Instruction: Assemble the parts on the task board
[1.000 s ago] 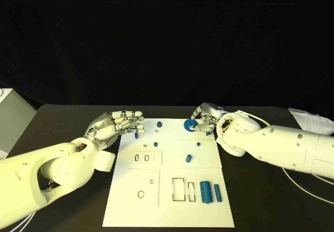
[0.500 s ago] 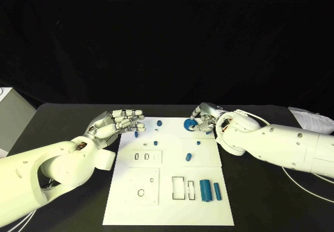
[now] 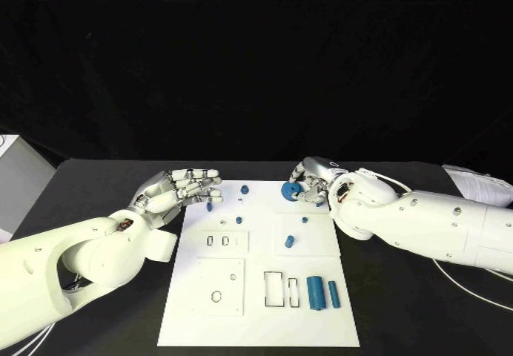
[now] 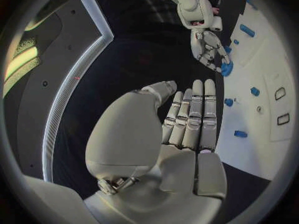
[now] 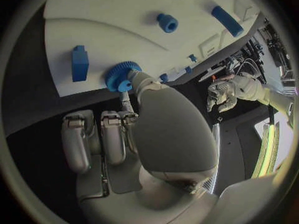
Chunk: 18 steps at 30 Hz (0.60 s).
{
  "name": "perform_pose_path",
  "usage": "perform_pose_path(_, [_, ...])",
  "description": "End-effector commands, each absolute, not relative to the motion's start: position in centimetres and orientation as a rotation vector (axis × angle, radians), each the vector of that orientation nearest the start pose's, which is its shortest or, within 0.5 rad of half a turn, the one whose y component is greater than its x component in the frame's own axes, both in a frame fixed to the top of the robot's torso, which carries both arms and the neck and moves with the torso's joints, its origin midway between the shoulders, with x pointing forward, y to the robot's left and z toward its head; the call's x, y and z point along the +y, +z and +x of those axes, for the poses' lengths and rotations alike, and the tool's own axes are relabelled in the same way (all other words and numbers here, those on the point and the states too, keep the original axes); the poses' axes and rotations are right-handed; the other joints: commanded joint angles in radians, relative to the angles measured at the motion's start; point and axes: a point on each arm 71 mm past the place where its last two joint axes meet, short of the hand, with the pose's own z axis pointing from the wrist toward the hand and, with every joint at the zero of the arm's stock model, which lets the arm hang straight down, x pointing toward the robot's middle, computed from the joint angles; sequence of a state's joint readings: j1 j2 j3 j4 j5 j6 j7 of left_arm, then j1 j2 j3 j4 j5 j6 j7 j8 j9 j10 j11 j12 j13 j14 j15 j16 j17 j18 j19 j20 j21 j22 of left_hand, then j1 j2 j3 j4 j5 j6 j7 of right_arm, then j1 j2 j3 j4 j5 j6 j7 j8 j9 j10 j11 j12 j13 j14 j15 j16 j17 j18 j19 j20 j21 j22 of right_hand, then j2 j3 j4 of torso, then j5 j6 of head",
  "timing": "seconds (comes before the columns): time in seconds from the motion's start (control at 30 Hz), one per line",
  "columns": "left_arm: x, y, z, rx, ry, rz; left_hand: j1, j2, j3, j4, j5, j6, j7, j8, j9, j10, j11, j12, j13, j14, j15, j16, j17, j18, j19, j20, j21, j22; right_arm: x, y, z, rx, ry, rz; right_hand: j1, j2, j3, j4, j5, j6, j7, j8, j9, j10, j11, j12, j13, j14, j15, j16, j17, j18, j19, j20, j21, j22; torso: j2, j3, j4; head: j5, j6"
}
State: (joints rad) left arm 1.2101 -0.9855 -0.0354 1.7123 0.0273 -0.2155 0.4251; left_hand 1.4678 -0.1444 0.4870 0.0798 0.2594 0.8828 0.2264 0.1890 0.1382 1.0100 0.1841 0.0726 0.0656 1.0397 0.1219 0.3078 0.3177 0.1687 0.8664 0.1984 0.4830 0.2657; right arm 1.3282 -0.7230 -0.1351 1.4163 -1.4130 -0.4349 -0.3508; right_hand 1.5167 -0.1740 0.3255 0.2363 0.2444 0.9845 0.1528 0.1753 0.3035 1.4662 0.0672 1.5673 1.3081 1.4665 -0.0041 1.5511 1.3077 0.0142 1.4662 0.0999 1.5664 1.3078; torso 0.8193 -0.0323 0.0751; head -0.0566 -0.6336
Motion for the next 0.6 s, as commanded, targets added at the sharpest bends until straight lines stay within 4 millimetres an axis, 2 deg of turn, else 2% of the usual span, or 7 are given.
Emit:
perform_pose_path(0.03, [21.6,-15.3,45.1,1.432,-1.743,-1.078,-0.01,-0.001,0.002,-0.005,-0.003,0.005,0.016,-0.004,-0.001,0.007,-0.002,-0.005,0.0,-0.006,-0.002,0.004,0.001,-0.004,-0.008,0.0,0.003,0.001,-18.2,-15.4,51.8,1.522,0.445,-0.042,0.001,0.002,0.02,-0.001,0.01,0.033,-0.015,0.022,0.007,0.105,-0.011,0.003,0.263,0.094,-0.01,0.006,0.22,-0.014,0.105,-0.006,0.004,0.263,0.001,-0.0001,0.0003,0.0,0.0])
perform_pose_path(0.2, [21.6,-15.3,45.2,1.432,-1.743,-1.077,-0.01,-0.001,0.002,-0.005,-0.003,0.005,0.016,-0.004,-0.001,0.007,-0.002,-0.005,0.0,-0.006,-0.002,0.004,0.001,-0.004,-0.008,0.0,0.003,0.001,-17.2,-14.9,51.0,1.47,0.487,-0.075,-0.021,-0.013,0.039,-0.001,0.011,0.037,-0.017,0.026,0.007,0.105,-0.012,0.003,0.263,0.094,-0.011,0.006,0.221,-0.014,0.105,-0.007,0.004,0.263,0.0,-0.0004,-0.0002,0.001,0.002])
perform_pose_path(0.6, [21.4,-15.3,45.1,1.434,-1.748,-1.076,-0.01,-0.001,0.002,-0.005,-0.003,0.005,0.016,-0.004,-0.001,0.007,-0.002,-0.005,0.0,-0.006,-0.002,0.004,0.001,-0.004,-0.008,0.0,0.003,0.001,-11.6,-13.9,48.7,1.384,0.61,-0.194,-0.045,-0.028,0.051,0.001,0.005,0.036,-0.017,0.027,0.007,0.105,-0.013,0.003,0.263,0.095,-0.012,0.006,0.222,-0.014,0.105,-0.009,0.004,0.263,0.0,-0.0019,0.001,0.008,0.006])
